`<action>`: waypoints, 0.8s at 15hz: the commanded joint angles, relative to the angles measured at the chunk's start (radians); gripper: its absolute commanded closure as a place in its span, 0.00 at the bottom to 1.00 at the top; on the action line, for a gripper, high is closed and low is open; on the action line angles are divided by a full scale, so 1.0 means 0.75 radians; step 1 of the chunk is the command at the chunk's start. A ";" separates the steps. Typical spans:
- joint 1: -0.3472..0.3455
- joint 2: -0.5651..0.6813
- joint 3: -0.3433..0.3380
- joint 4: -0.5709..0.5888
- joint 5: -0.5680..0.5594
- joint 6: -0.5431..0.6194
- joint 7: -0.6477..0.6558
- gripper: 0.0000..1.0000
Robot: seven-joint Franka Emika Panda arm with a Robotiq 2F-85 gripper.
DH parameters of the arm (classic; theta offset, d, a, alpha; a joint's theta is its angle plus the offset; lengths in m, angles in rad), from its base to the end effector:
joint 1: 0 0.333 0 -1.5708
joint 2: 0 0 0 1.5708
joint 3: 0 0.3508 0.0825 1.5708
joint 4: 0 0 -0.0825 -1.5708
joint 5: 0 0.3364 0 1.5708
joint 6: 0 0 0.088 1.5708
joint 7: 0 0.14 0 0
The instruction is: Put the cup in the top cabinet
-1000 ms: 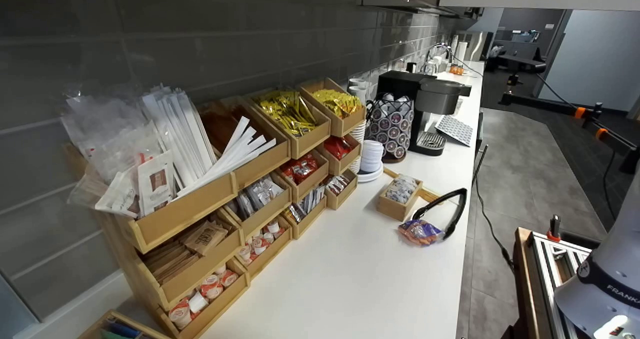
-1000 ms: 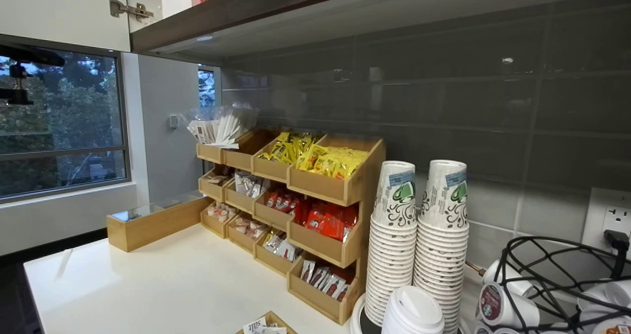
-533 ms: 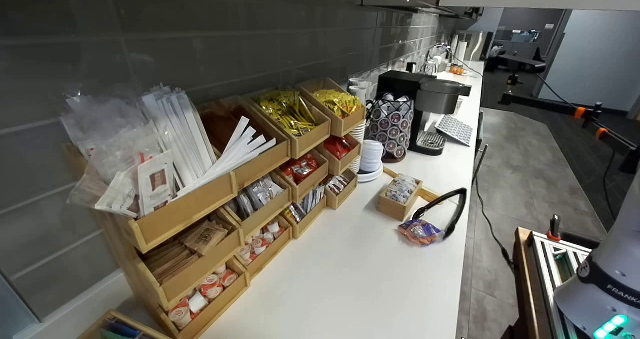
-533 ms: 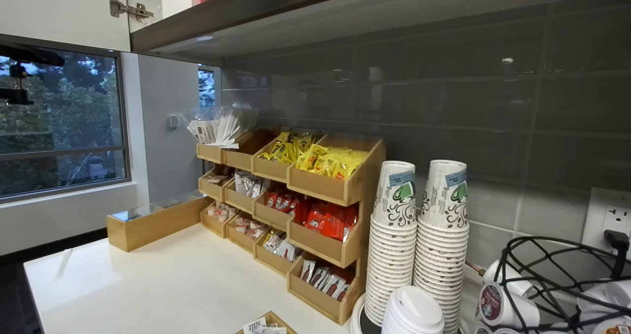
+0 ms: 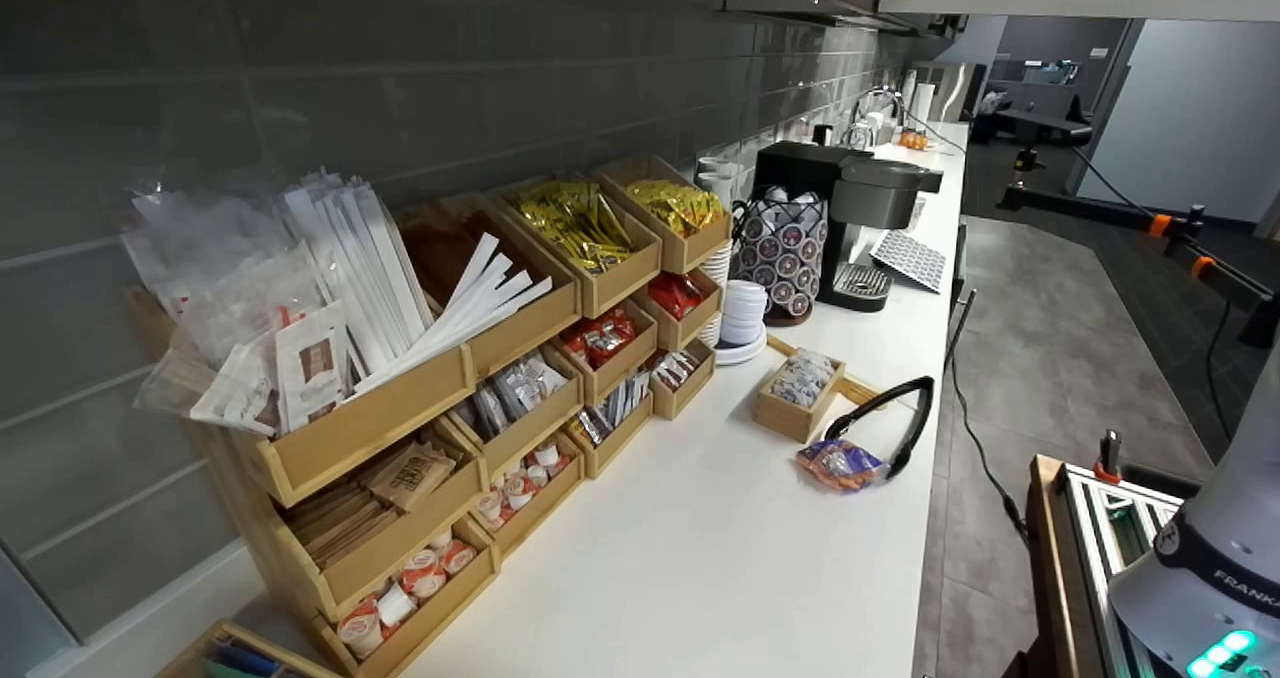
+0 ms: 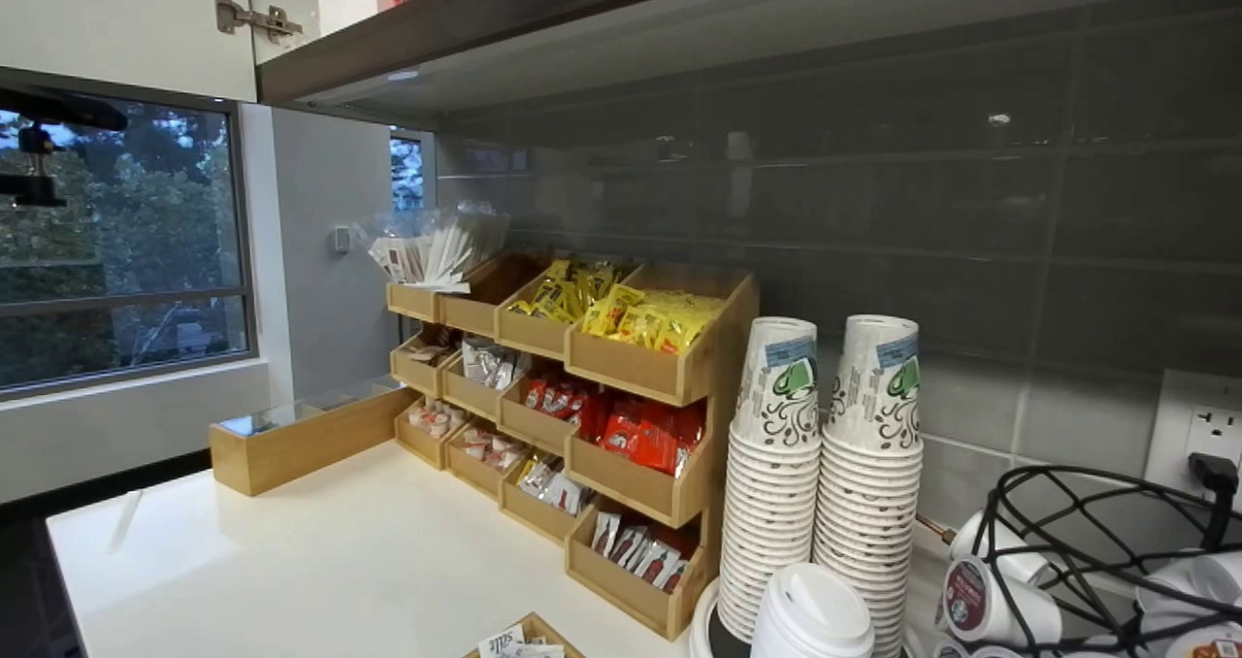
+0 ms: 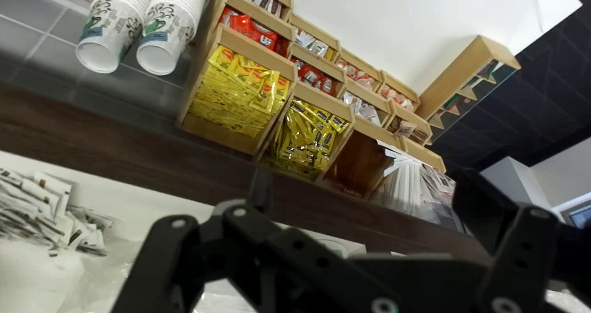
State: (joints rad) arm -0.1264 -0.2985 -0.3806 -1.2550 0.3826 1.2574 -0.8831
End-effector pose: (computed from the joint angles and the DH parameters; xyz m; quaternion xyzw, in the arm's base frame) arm 0.2945 -0.1542 0.8525 -0.9282 -0.2612 -0.2515 0.0831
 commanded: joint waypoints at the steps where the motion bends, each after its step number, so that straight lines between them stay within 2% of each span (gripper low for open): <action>1: -0.005 -0.102 -0.006 -0.218 0.082 0.049 0.012 0.00; 7: 0.002 -0.196 -0.008 -0.444 0.114 0.108 -0.011 0.00; 10: -0.015 -0.241 0.024 -0.551 0.057 0.216 -0.008 0.00; 11: 0.012 -0.164 -0.017 -0.421 0.080 0.130 0.000 0.00; 12: 0.013 -0.178 -0.012 -0.454 0.075 0.161 0.000 0.00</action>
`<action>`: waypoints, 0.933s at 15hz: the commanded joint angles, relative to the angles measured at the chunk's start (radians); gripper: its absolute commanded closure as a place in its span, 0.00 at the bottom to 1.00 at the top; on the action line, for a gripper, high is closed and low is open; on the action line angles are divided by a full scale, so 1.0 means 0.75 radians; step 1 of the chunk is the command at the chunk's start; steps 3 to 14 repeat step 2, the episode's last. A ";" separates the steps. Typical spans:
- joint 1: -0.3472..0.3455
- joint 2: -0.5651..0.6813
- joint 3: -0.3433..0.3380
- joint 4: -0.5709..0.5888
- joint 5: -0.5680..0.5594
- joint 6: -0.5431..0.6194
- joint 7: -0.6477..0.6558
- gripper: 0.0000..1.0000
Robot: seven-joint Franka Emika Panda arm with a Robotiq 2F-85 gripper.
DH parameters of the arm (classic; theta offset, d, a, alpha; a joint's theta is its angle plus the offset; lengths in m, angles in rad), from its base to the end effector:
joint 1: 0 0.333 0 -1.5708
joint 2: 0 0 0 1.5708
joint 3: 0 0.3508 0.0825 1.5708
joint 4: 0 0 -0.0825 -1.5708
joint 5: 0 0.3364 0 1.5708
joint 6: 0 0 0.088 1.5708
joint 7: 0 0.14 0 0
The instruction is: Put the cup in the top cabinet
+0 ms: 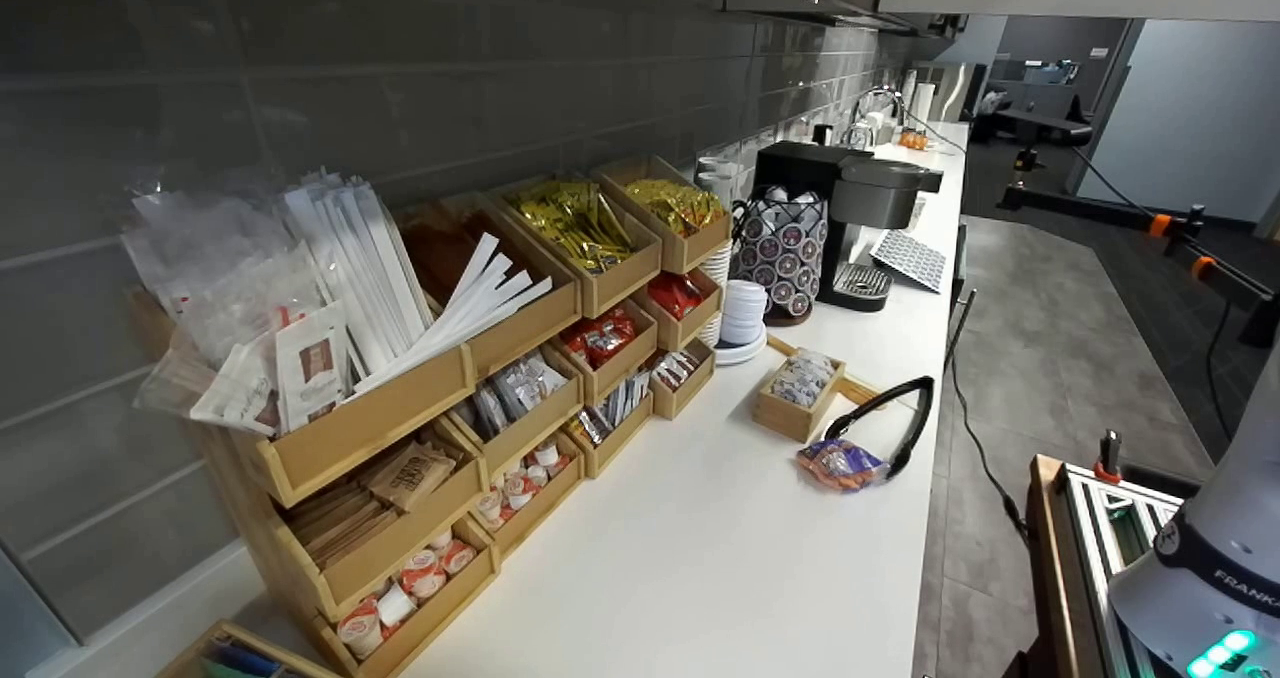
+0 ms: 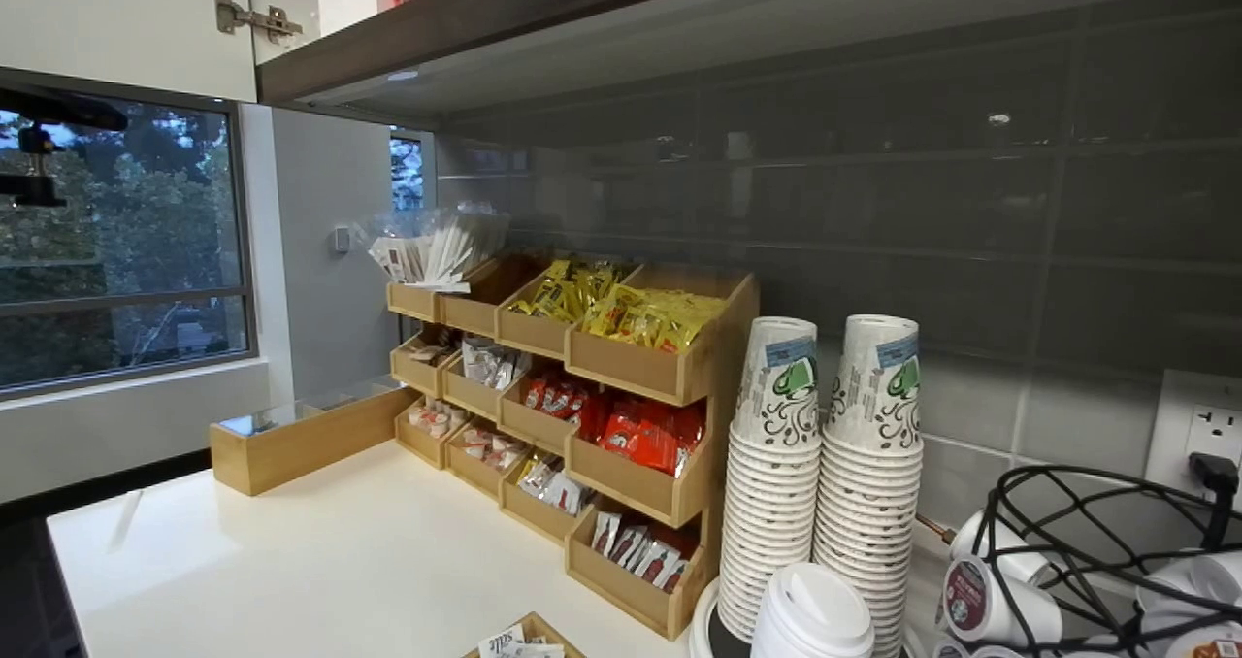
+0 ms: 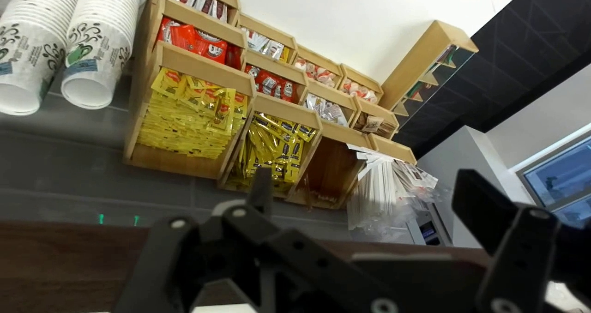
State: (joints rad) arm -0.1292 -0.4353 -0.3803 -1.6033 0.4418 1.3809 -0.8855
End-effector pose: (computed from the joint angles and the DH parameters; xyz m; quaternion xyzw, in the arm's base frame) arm 0.2876 -0.1542 0.7850 -0.9213 -0.2458 -0.2537 0.1625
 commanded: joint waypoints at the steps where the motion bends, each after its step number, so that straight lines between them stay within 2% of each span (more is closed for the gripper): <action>1: 0.017 -0.006 -0.009 -0.013 -0.006 0.012 0.004 0.00; 14: 0.017 -0.012 -0.006 -0.026 -0.007 0.015 0.004 0.00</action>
